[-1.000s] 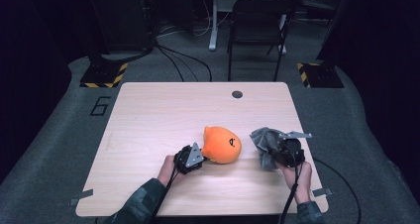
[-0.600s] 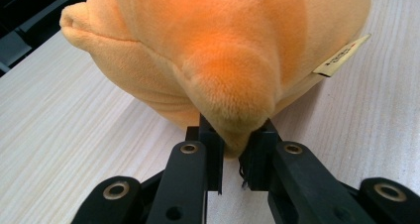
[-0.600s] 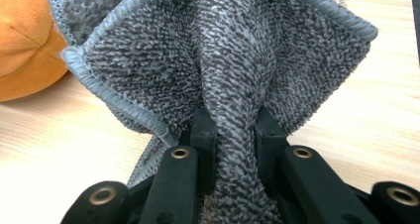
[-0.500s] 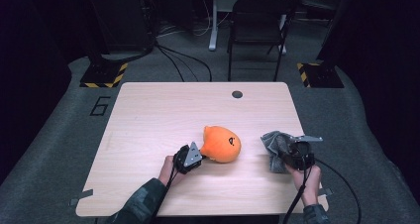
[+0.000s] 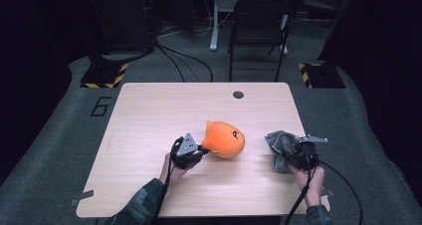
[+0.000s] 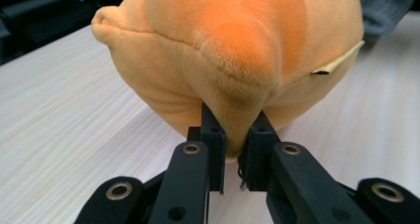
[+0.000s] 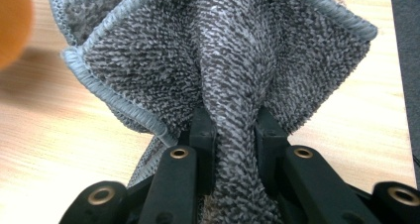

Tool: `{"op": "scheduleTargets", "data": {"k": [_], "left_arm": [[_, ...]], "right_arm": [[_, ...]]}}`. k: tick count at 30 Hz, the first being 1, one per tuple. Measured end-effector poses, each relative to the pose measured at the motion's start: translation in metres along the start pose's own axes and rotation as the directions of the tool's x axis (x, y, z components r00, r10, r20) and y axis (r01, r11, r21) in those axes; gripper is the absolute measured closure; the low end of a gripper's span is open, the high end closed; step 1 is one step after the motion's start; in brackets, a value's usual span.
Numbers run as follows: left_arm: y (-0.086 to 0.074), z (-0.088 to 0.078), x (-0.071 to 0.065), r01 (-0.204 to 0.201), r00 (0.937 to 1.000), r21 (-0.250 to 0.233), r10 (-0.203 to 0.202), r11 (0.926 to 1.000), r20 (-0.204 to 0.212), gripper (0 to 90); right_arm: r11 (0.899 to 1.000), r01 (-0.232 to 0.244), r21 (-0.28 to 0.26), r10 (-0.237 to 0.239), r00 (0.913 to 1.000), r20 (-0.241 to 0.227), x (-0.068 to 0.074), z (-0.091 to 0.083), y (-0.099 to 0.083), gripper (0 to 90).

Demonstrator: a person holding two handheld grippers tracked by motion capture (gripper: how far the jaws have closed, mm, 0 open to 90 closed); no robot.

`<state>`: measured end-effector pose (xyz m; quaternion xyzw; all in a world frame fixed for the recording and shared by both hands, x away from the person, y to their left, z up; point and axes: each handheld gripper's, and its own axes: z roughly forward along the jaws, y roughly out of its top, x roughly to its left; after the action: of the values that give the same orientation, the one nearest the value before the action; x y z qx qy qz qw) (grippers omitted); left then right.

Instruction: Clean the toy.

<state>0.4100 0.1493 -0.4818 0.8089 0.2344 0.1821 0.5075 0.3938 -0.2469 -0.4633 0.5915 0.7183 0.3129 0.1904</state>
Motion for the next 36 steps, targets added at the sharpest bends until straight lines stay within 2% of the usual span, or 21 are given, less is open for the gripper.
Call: {"op": "scheduleTargets", "data": {"k": [2,4,5,6,7,8,9,13,14,16,19,20,22,23,24,27,29,32,33,34,36], "left_arm": [[0.007,-0.004,0.0,0.023,0.9996,0.008,-0.023,0.9997,0.016,82.5],[0.01,-0.006,-0.001,0.024,0.9996,0.012,-0.024,0.9996,0.016,82.4],[0.013,-0.008,-0.001,0.053,0.9981,0.03,-0.054,0.9981,0.028,82.3],[0.013,-0.008,-0.001,0.053,0.9981,0.03,-0.054,0.9981,0.028,82.3],[0.017,-0.009,-0.001,0.089,0.9949,0.043,-0.091,0.9951,0.045,82.2],[0.017,-0.009,-0.001,0.089,0.9949,0.043,-0.091,0.9951,0.045,82.2],[0.02,-0.01,0.0,0.12,0.9906,0.063,-0.124,0.9908,0.059,82.1],[0.025,-0.012,0.0,0.18,0.9789,0.095,-0.188,0.9791,0.081,82.0],[0.026,-0.013,0.0,0.181,0.9786,0.101,-0.19,0.9782,0.08,82.0],[0.027,-0.014,0.0,0.213,0.9712,0.112,-0.223,0.9706,0.085,81.9],[0.028,-0.014,0.001,0.22,0.9685,0.124,-0.232,0.9675,0.09,81.8],[0.028,-0.014,0.0,0.255,0.9581,0.136,-0.269,0.9574,0.099,81.8],[0.029,-0.014,0.001,0.253,0.958,0.139,-0.268,0.9573,0.102,81.8],[0.029,-0.013,0.002,0.278,0.9495,0.151,-0.295,0.9486,0.106,81.8],[0.028,-0.013,0.001,0.286,0.9468,0.159,-0.304,0.9448,0.104,81.8],[0.026,-0.011,0.002,0.303,0.9386,0.174,-0.325,0.9368,0.115,81.9],[0.025,-0.009,0.003,0.32,0.9303,0.182,-0.345,0.9299,0.126,81.8],[0.024,-0.007,0.001,0.327,0.9271,0.189,-0.353,0.9259,0.126,81.8],[0.024,-0.007,0.001,0.32,0.9297,0.194,-0.347,0.9272,0.124,81.8],[0.023,-0.006,0.0,0.327,0.9273,0.195,-0.354,0.9248,0.122,81.8],[0.022,-0.004,0.0,0.325,0.9282,0.2,-0.352,0.9243,0.119,81.8]], "right_arm": [[1.0,0.006,-0.004,-0.006,1.0,-0.002,0.001,0.0,0.001,75.4],[1.0,0.003,-0.003,-0.003,1.0,0.0,0.002,0.0,0.001,75.4],[1.0,0.008,-0.006,-0.008,1.0,-0.003,0.002,0.0,0.001,75.4],[1.0,0.008,-0.006,-0.008,1.0,-0.003,0.002,0.0,0.001,75.4],[1.0,0.013,-0.013,-0.013,0.9999,-0.005,0.003,0.0,0.001,75.4],[1.0,0.014,-0.014,-0.014,0.9999,-0.005,0.003,-0.001,0.002,75.4],[1.0,0.01,-0.015,-0.01,0.9999,-0.006,0.004,-0.001,0.002,75.4],[1.0,0.016,-0.027,-0.016,0.9998,-0.007,0.006,-0.002,0.003,75.4],[0.999,0.017,-0.029,-0.017,0.9998,-0.008,0.006,-0.003,0.003,75.4],[0.999,0.028,-0.033,-0.028,0.9995,-0.012,0.007,-0.003,0.004,75.4],[0.999,0.019,-0.043,-0.02,0.9996,-0.022,0.011,-0.005,0.005,75.4],[0.998,0.034,-0.048,-0.035,0.999,-0.026,0.011,-0.005,0.006,75.4],[0.998,0.026,-0.061,-0.028,0.9987,-0.042,0.015,-0.007,0.008,75.5],[0.997,0.038,-0.068,-0.041,0.9979,-0.05,0.017,-0.009,0.01,75.6],[0.996,0.035,-0.077,-0.04,0.9975,-0.059,0.019,-0.011,0.012,75.9],[0.992,0.04,-0.117,-0.052,0.993,-0.105,0.031,-0.02,0.02,76.1],[0.99,0.049,-0.134,-0.066,0.9899,-0.125,0.043,-0.026,0.025,76.1],[0.984,0.075,-0.159,-0.102,0.9808,-0.167,0.06,-0.031,0.033,76.0],[0.983,0.08,-0.164,-0.11,0.977,-0.183,0.066,-0.032,0.035,76.0],[0.983,0.08,-0.167,-0.113,0.9745,-0.194,0.071,-0.033,0.037,75.9],[0.98,0.096,-0.175,-0.135,0.9648,-0.226,0.086,-0.035,0.042,75.8]]}}
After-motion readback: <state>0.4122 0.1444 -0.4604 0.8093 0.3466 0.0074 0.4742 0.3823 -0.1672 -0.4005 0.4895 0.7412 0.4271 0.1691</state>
